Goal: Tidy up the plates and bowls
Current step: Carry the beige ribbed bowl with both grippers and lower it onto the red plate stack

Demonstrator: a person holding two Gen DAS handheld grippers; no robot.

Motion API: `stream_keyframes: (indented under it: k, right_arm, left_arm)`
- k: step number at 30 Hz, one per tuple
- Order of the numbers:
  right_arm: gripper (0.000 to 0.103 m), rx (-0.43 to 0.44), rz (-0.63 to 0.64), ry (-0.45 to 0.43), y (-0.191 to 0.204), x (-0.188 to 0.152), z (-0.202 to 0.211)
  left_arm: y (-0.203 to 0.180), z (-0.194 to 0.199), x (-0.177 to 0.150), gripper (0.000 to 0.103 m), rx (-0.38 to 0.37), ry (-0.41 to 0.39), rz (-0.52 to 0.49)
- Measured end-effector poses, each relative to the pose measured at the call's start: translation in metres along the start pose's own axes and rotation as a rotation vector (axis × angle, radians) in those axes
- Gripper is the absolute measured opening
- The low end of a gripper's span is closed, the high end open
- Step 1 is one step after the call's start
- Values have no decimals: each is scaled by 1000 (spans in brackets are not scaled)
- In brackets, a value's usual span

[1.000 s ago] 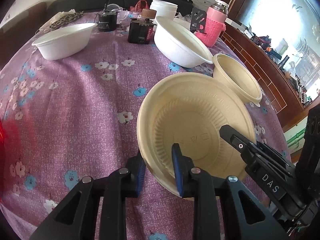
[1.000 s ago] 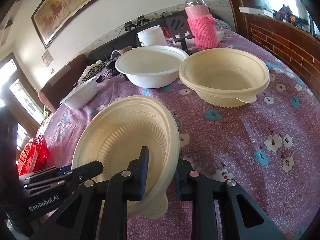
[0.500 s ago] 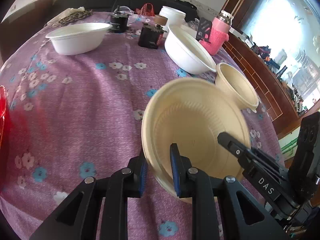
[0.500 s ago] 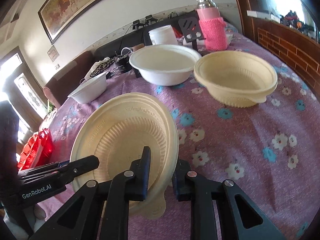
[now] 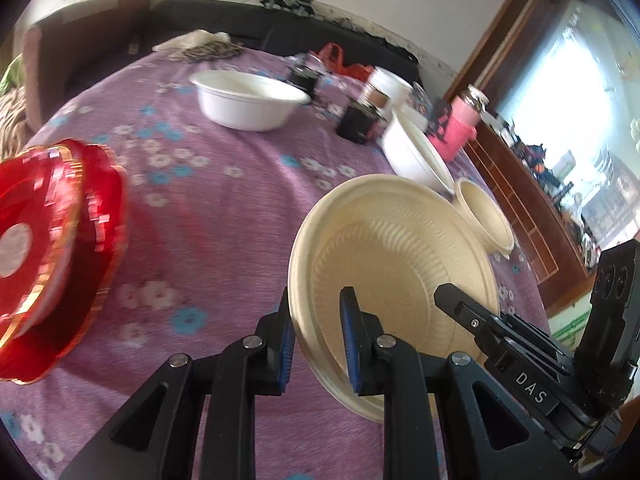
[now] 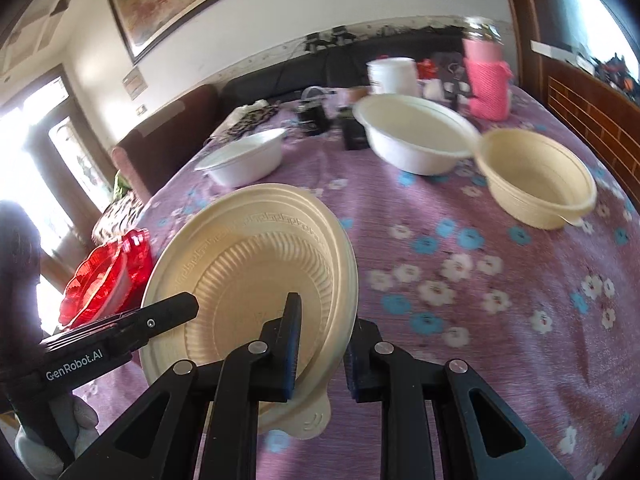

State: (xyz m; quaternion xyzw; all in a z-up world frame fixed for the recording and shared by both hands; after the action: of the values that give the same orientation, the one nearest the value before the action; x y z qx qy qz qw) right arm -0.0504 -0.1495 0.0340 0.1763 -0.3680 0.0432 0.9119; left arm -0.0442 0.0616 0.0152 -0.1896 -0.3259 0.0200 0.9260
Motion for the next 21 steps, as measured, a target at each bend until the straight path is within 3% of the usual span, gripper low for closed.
stream_keyframes:
  k: [15,21]
  right_arm:
    - [21,121,182,-25,154,20,-12]
    - [21,172,256,12,217,18,-43]
  left_arm:
    - [112,106,20,21,74,-237,193]
    - [177,127,22,21,134,-271,310]
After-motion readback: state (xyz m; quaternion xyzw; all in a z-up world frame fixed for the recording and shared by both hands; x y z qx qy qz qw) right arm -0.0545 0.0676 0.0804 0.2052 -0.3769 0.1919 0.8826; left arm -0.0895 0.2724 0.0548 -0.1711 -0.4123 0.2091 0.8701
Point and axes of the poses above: each gripper's, at about its wrist camera, not at the fingertips, and z roughly against the way its jaws point, y to its left, x to its top, the point moved 7 cm from there along -z, roughly the way its jaws point, and after that the axes turned 1 degree about -y, right-handed, at the moved point
